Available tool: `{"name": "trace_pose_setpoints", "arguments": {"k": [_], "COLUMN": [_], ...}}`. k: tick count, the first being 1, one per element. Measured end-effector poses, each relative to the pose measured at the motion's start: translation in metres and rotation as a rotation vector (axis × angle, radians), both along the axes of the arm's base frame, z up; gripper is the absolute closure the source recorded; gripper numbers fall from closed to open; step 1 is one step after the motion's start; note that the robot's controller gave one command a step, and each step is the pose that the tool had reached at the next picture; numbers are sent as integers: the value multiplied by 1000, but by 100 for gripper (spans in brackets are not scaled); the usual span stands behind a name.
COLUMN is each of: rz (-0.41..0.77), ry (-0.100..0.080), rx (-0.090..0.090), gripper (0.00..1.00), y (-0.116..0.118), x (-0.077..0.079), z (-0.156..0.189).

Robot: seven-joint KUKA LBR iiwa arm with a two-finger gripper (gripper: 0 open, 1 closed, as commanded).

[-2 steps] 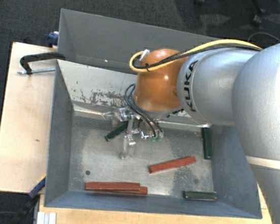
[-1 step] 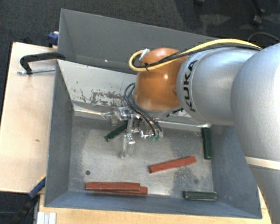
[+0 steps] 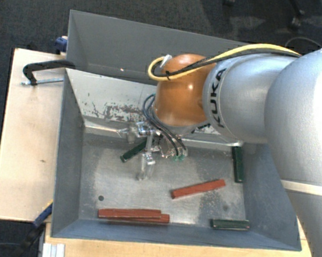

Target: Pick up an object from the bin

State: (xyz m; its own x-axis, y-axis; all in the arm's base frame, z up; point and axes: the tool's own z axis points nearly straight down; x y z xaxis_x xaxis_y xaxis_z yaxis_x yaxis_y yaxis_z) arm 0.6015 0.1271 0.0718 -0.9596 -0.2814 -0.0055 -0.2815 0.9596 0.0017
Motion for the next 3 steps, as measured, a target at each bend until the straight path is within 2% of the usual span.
{"name": "trace_pose_setpoints", "arguments": {"k": [1,2,3], "rz": [-2,-2,-2], "ry": [0,0,-10], "rx": [0,0,1], "gripper": [0,100,100], "y": [1,1,3], "x": [1,1,4], "z": [1,1,89]}}
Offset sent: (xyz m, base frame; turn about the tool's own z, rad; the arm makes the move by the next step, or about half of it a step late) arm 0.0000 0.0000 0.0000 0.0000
